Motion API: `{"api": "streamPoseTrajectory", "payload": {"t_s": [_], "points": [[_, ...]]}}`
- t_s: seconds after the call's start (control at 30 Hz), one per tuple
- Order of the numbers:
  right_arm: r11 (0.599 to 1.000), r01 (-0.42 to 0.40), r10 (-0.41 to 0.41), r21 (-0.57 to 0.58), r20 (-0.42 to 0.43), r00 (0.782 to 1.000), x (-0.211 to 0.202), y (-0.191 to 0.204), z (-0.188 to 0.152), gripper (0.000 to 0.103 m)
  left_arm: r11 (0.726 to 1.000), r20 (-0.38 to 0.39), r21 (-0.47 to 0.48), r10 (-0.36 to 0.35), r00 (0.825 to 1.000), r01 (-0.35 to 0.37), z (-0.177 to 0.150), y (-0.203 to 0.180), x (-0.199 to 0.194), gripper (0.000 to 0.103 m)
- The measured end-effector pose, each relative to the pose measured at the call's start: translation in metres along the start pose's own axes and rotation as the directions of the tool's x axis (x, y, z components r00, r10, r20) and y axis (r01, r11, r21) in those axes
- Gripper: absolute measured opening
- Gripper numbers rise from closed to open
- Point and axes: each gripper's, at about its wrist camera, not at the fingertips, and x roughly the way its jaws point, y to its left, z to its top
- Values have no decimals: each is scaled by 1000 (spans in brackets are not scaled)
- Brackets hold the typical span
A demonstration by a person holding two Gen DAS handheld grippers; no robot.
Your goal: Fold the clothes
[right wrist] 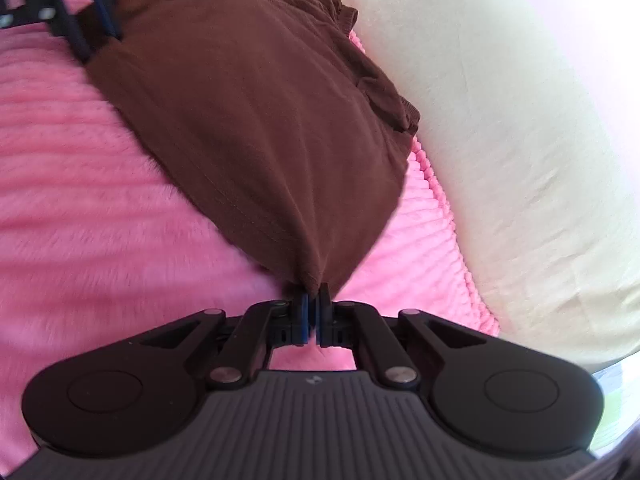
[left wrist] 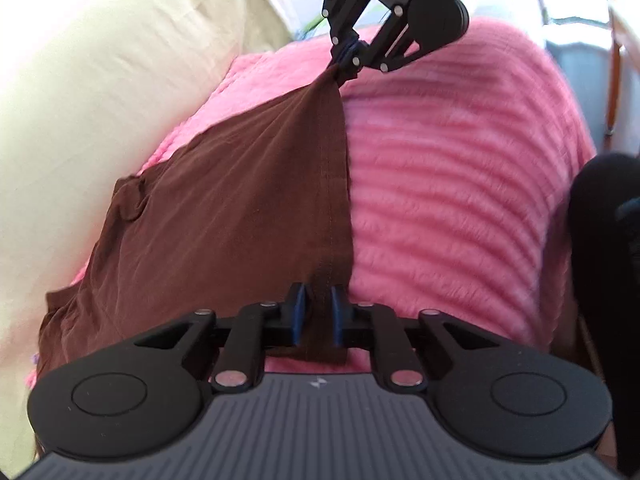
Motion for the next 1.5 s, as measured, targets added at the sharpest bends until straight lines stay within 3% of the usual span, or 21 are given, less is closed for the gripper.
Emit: {"api": "streamPoseTrajectory", "payload": {"t_s": [0.13,0.2,0.23,0.27,0.3,0.37,0.43,0.5,0.57,0.63,0.7,0.8,0.87,0.93,1.0,1.1,1.2,1.27,1.37,1.43,1.5], "points": [[999,-24,25,29,-37,999,-9,2,-11,1,997,-14,-13,-72,997,72,8,-9,9,9],[998,-40,44,51,-91,995,9,14,-12,12,997,-19,1,-74,997,74,9,-16,6,9],[998,-20,25,56,-109,994,11,17,-12,16,996,-14,14,-92,996,93,10,-18,-1,17],[998,12,-5,61,-116,993,9,19,-10,30,993,-5,16,-119,993,119,10,-17,-10,24],[997,43,-35,67,-123,992,7,20,-9,36,987,11,2,-158,987,158,9,-14,-21,34],[984,20,3,178,-128,992,-8,9,-8,39,984,43,-24,-174,984,175,6,-5,-42,36],[923,14,16,385,-74,997,-38,-10,-7,39,989,77,-86,-112,991,118,0,10,-61,42],[869,-20,21,494,4,1000,-54,-17,-1,38,983,69,-174,-45,997,57,-4,27,-63,43],[784,-109,33,611,135,990,-60,-12,20,37,968,4,-243,66,998,-63,-7,41,-47,44],[744,-149,64,652,152,986,-42,6,39,37,966,-94,-248,55,994,-77,-11,44,-17,44],[751,-187,185,633,69,980,-13,25,46,33,977,-156,-205,31,987,-63,-15,39,-7,39],[766,-218,213,605,81,974,-13,17,46,30,992,-74,-94,77,994,-84,-15,49,-36,47],[773,-186,142,607,121,982,-28,-2,48,30,991,-11,-42,124,992,-124,-7,80,-46,52],[783,-105,39,612,120,992,-29,-32,62,31,984,35,-28,175,984,-174,10,139,-29,56],[796,-61,-20,603,126,992,-21,-50,78,43,986,30,-57,161,987,-159,29,197,5,57],[788,-38,-56,614,132,990,38,-78,104,52,990,-36,-97,101,994,-104,57,274,68,55],[749,-120,8,651,172,985,77,-102,116,45,993,-101,-109,36,994,-47,74,318,109,48],[740,-176,62,649,194,979,92,-118,120,40,995,-126,-104,-4,992,-9,79,331,125,49],[746,-231,155,624,174,972,105,-150,123,40,989,-156,-148,-43,987,20,75,342,130,48],[759,-311,233,573,208,950,107,-180,127,40,976,-214,-211,-88,973,42,80,352,136,48],[781,-369,295,504,224,929,115,-199,138,40,977,-255,-207,-93,963,39,85,353,146,48]]}}
